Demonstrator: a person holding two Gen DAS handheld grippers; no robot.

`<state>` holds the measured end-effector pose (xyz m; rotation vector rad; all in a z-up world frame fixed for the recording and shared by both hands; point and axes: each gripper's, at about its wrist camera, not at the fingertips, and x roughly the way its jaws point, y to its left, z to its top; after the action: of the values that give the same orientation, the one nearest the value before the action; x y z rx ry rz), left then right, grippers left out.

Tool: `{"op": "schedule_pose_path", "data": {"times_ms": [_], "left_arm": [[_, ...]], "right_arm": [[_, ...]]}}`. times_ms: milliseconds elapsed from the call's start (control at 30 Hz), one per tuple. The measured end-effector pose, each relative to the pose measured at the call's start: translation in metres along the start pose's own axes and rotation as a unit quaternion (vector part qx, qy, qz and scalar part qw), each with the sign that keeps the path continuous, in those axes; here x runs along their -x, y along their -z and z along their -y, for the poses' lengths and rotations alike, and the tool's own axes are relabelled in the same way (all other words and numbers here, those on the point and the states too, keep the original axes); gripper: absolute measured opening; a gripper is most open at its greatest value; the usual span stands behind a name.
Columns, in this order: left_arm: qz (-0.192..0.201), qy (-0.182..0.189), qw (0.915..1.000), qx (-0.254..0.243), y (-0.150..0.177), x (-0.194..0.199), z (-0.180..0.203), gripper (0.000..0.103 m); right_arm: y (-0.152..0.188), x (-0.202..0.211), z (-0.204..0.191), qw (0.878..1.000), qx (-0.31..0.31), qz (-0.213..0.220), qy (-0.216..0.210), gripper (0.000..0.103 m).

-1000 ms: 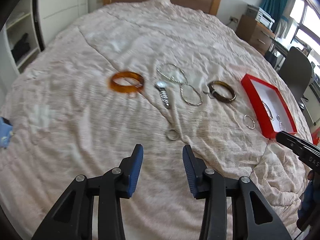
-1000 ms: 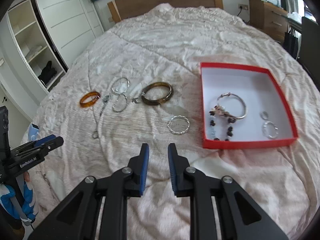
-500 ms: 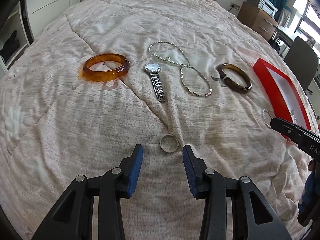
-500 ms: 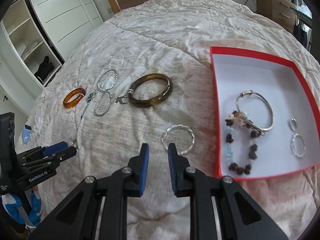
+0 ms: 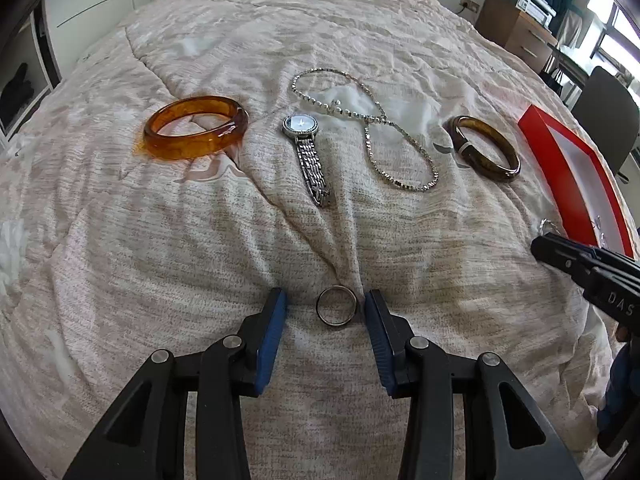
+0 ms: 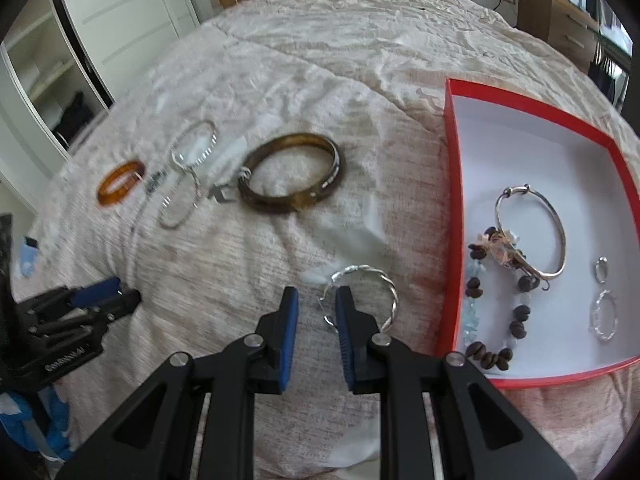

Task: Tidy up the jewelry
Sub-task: 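Move both open tools toward the remaining silver rings on the quilt, then grasp the plain silver ring with the left tool while the right tool grasps the twisted silver ring, then carry both silver rings in both tools into the red box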

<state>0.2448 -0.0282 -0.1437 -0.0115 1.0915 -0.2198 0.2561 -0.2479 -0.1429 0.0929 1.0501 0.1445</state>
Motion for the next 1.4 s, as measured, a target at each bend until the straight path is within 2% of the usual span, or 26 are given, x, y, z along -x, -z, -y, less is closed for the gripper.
{"op": "schedule_pose_path", "data": {"times_ms": [67,200,267,433,567,1000,1400], "left_arm": [[0.0,-0.002,1.0,-0.003,0.001,-0.001,0.001,0.037],[-0.001,0.009,1.0,-0.002,0.002,0.0,-0.001,0.02],[-0.001,0.014,0.9999,-0.001,0.002,0.002,-0.001,0.02],[0.002,0.016,0.9999,-0.001,0.003,0.007,-0.001,0.02],[0.004,0.014,0.9999,-0.001,0.005,0.014,-0.002,0.02],[0.022,0.008,0.9997,0.004,0.008,0.045,-0.003,0.02],[0.047,0.015,0.9987,-0.011,-0.003,0.075,0.02,0.02]], "right_arm": [[0.002,-0.006,-0.002,1.0,-0.003,-0.017,0.005,0.019],[0.003,-0.01,-0.003,1.0,-0.014,-0.025,0.003,0.019],[0.003,-0.011,-0.004,1.0,-0.016,-0.026,-0.008,0.02],[0.007,-0.006,-0.01,0.999,-0.006,-0.019,-0.035,0.009],[0.012,0.002,-0.014,0.998,-0.008,-0.009,-0.058,0.006],[0.016,0.039,-0.021,0.995,-0.016,0.026,-0.09,0.004],[0.013,0.085,-0.017,0.992,-0.024,0.073,-0.103,0.004]]}}
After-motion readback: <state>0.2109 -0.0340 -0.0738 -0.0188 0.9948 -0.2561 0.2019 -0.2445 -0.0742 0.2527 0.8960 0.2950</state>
